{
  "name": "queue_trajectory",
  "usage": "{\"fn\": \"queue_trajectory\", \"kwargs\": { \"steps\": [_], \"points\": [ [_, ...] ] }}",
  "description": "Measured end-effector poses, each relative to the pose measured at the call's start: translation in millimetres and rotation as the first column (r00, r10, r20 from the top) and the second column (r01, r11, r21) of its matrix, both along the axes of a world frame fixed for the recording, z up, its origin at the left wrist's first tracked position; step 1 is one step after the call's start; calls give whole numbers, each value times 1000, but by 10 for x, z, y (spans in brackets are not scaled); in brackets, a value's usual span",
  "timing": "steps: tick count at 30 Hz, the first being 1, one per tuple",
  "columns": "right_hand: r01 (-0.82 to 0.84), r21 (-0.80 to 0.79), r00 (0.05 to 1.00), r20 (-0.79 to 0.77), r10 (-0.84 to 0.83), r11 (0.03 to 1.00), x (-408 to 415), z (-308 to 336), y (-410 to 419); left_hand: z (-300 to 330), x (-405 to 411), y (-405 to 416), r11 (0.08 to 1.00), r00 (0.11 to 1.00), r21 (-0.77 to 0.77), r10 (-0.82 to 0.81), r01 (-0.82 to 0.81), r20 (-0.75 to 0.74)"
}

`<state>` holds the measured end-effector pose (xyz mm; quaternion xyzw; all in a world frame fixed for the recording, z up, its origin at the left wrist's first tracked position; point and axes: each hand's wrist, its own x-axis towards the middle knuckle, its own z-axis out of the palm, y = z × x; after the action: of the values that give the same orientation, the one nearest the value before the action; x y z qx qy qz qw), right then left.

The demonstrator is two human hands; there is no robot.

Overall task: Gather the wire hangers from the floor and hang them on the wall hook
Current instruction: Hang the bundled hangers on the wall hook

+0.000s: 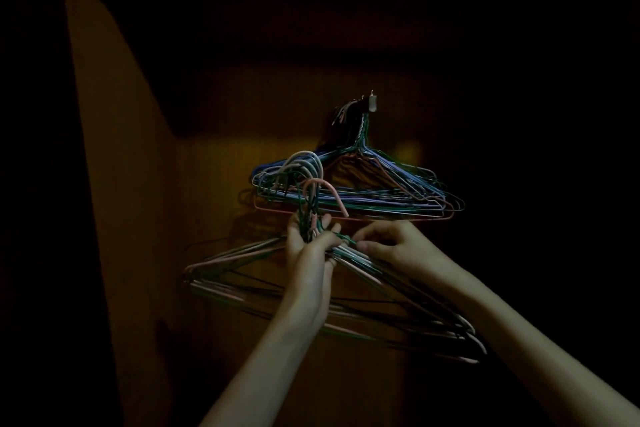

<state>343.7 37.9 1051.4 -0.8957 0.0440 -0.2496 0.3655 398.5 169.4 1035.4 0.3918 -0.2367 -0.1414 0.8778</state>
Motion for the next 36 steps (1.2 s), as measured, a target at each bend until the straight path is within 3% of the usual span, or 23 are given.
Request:
{"fn": "queue_trajectory", "kwargs": {
  "steps": [9,13,20,24,36],
  "points": [
    [57,108,998,22,-59,992,-50,-10,-5,-37,-75,34,999,1000,42,19,-19,15],
    [180,103,975,113,-191,978,-68,-5,-75,-54,-97,44,999,1000,47,10,-10,14],
    [368,-36,896,279,-344,929,-198,24,-388,-27,-90,17,999,1000,51,8,-9,28],
    [511,-159,828,354,-435,845,-191,50,-510,37,-98,-83,999,997,49,19,-23,70],
    [574,-115,691,598,-405,811,-23,536,-895,194,124,-442,989,975,113,71,-96,211]
  ]
}}
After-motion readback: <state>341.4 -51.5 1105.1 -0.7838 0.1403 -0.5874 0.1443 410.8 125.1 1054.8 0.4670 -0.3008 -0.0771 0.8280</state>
